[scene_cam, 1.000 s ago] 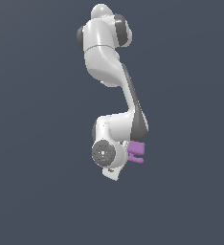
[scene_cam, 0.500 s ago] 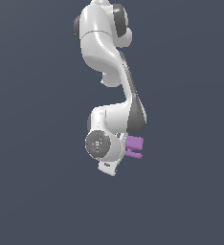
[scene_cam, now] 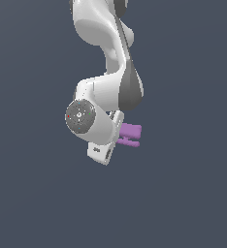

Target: Pick up the object and move it to a goal position.

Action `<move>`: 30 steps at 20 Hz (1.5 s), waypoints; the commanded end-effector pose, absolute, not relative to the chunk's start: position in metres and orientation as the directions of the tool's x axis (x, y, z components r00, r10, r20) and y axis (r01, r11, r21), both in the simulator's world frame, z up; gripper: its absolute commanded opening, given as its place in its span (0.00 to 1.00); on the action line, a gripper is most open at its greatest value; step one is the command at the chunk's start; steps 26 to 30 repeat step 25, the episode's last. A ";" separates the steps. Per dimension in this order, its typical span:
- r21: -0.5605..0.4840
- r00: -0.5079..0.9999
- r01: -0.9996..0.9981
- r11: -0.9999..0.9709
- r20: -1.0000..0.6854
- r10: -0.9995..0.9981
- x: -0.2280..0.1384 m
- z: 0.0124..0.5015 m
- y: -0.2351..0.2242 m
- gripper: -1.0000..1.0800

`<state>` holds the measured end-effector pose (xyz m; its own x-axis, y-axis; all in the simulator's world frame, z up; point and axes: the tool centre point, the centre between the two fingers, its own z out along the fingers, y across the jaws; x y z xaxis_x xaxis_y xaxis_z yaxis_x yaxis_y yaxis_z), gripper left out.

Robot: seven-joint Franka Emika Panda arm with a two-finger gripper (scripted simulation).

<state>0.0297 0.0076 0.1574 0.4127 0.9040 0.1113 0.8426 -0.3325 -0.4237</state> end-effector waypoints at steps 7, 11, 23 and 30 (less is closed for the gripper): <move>-0.425 0.412 0.842 -0.332 0.111 0.904 0.012 0.245 -0.023 0.00; -0.425 0.412 0.842 -0.331 0.112 0.904 0.006 0.282 -0.036 0.00; -0.426 0.412 0.842 -0.331 0.113 0.904 -0.001 0.335 -0.056 0.00; -0.426 0.412 0.842 -0.331 0.113 0.904 -0.001 0.336 -0.056 0.00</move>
